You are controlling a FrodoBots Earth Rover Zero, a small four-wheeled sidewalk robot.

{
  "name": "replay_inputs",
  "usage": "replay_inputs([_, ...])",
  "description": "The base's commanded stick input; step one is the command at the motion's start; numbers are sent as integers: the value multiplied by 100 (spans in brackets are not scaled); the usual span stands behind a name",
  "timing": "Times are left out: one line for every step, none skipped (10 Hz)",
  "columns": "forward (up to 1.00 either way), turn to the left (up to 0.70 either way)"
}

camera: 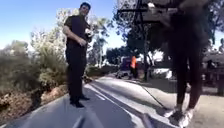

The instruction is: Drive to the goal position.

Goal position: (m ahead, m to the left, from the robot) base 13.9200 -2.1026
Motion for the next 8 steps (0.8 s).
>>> replay_inputs([98, 0])
replay_inputs([98, 0])
replay_inputs([98, 0])
replay_inputs([98, 0])
replay_inputs([98, 0])
replay_inputs([98, -2])
replay_inputs([98, -39])
replay_inputs([98, -39])
